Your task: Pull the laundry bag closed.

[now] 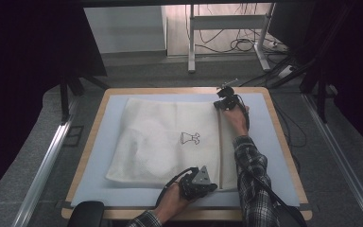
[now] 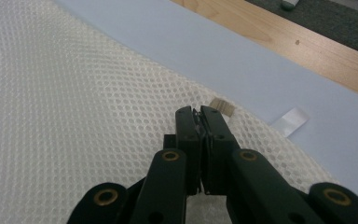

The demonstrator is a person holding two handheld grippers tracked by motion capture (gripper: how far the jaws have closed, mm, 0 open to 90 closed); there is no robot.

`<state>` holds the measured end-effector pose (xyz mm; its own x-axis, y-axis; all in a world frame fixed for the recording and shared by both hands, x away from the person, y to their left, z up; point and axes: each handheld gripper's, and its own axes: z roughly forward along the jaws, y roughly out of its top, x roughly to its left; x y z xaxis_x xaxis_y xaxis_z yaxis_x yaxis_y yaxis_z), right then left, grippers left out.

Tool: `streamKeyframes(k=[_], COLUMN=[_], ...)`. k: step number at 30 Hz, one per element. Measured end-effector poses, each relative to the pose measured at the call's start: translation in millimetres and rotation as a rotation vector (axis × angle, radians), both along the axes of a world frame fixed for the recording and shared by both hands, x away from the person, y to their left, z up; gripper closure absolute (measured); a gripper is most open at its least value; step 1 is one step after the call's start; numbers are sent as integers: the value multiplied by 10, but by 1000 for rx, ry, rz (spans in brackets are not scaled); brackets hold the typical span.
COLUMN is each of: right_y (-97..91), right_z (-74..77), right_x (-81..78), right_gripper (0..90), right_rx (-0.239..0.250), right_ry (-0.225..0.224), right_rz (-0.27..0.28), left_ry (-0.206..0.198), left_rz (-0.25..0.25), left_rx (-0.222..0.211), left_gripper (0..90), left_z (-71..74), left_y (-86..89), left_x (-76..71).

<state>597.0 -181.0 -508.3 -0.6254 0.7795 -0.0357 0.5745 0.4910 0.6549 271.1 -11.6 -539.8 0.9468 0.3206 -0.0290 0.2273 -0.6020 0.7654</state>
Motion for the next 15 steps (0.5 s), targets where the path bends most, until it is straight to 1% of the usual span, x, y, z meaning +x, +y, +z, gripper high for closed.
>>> streamKeyframes(k=[6,15], right_y=[14,15], right_z=[1,-19], right_x=[52,61], right_gripper=[864,863], right_rx=[0,2], right_ry=[2,5], right_rz=[-5,-19], left_ry=[-1,-3], left_rz=[1,2], left_rx=[0,-1], left_gripper=[900,900], left_z=[0,-1], left_y=[0,-2], left_x=[-1,-5])
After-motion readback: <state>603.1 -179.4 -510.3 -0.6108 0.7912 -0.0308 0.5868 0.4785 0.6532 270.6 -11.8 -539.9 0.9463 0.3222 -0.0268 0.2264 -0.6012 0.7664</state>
